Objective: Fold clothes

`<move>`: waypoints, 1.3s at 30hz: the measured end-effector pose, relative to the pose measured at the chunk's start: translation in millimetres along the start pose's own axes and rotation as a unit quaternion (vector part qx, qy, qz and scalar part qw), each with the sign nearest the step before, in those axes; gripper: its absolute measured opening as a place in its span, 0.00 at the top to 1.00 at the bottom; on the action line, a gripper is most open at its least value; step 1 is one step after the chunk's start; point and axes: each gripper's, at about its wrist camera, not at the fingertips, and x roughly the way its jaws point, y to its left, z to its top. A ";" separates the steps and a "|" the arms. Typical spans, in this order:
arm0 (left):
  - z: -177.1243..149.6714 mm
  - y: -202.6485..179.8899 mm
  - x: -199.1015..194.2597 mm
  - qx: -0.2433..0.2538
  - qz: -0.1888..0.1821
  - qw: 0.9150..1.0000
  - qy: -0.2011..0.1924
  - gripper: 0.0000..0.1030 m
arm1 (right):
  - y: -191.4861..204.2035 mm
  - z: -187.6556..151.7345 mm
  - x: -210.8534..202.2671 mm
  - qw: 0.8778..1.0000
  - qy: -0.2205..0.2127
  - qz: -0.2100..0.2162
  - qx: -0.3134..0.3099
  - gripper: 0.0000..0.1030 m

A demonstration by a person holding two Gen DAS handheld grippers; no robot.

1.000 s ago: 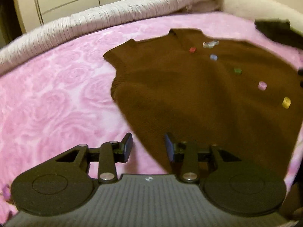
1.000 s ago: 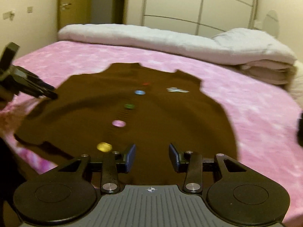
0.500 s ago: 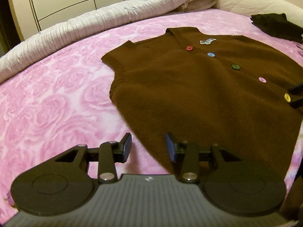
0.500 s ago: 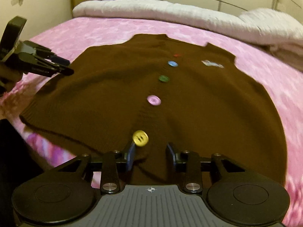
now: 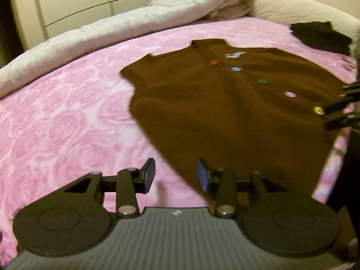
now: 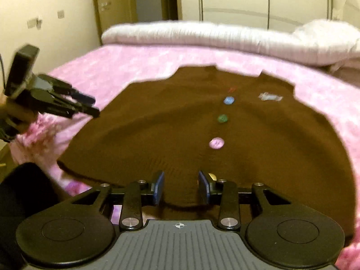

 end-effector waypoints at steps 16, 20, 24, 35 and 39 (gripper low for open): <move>-4.9 -158.0 6.1 0.249 -0.088 0.963 -0.047 0.61 | -2.9 -47.9 1.1 0.956 0.024 -0.111 -0.269 0.64; -2.3 -178.1 18.2 0.288 -0.067 0.954 -0.042 0.69 | -0.8 -54.7 3.4 0.939 0.014 -0.119 -0.323 0.65; -3.3 -187.9 18.5 0.311 -0.056 0.948 -0.036 0.90 | -8.1 -59.7 0.1 0.941 0.009 -0.127 -0.314 0.99; -10.6 -187.5 10.5 0.301 -0.084 0.949 -0.029 0.96 | -9.9 -63.8 -11.2 0.959 0.017 -0.095 -0.266 0.99; -5.1 -180.0 2.5 0.272 -0.085 0.958 -0.038 0.92 | -15.3 -51.8 -21.6 0.976 0.022 -0.081 -0.200 0.93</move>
